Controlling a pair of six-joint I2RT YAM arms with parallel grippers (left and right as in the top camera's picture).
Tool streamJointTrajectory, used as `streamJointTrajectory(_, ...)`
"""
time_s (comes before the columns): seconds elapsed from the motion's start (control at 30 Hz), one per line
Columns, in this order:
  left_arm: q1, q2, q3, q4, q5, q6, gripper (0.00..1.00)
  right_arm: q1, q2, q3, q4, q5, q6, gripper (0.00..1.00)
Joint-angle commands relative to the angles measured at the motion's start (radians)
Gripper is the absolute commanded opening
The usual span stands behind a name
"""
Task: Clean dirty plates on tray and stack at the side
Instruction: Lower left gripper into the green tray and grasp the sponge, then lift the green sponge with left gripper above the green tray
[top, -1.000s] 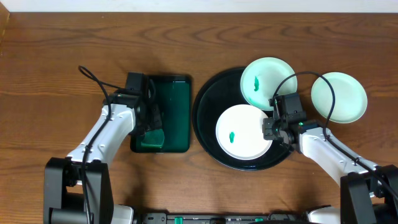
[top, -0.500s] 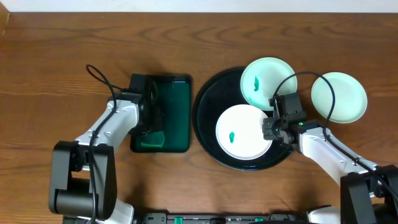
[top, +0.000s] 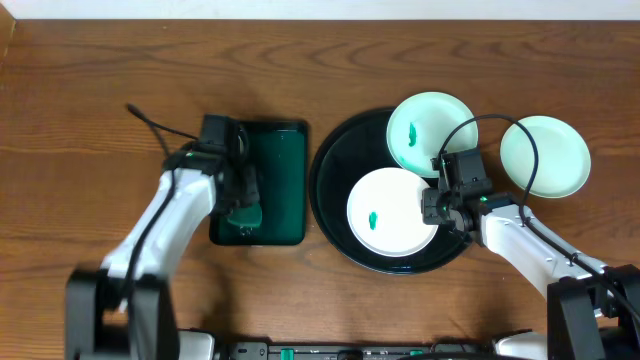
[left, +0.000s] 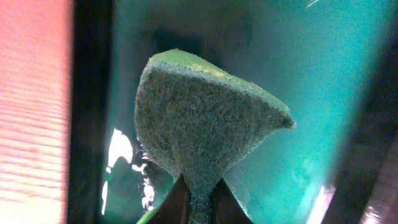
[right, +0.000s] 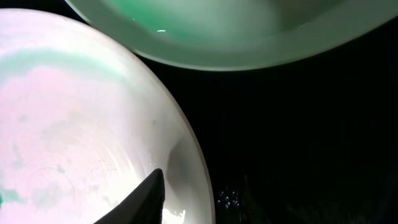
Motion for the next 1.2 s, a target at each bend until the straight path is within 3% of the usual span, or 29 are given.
streamJointTrajectory(0.0, 0.002, -0.155, 0.048, -0.009, 0.012, 0.066, 0.07, 0.01, 0.005, -0.003, 0.002, -0.009, 0.003, 0.35)
streamJointTrajectory(0.13, 0.002, -0.246, 0.068, -0.03, 0.011, 0.092, 0.07, 0.01, 0.005, -0.003, 0.002, -0.038, 0.003, 0.27)
streamJointTrajectory(0.23, 0.002, -0.267, 0.119, -0.063, 0.011, 0.093, 0.07, 0.01, 0.005, -0.003, 0.003, -0.045, 0.003, 0.12)
streamJointTrajectory(0.37, 0.002, -0.249, 0.214, -0.134, 0.011, 0.123, 0.07, 0.01, 0.005, -0.003, 0.003, -0.045, 0.003, 0.01)
streamJointTrajectory(0.67, -0.003, -0.149, 0.296, -0.26, 0.011, 0.142, 0.07, 0.01, 0.005, -0.003, 0.003, -0.045, 0.003, 0.01)
streamJointTrajectory(1.17, -0.09, 0.056, 0.296, -0.254, 0.011, 0.145, 0.07, 0.006, -0.085, -0.003, -0.019, -0.06, 0.053, 0.01)
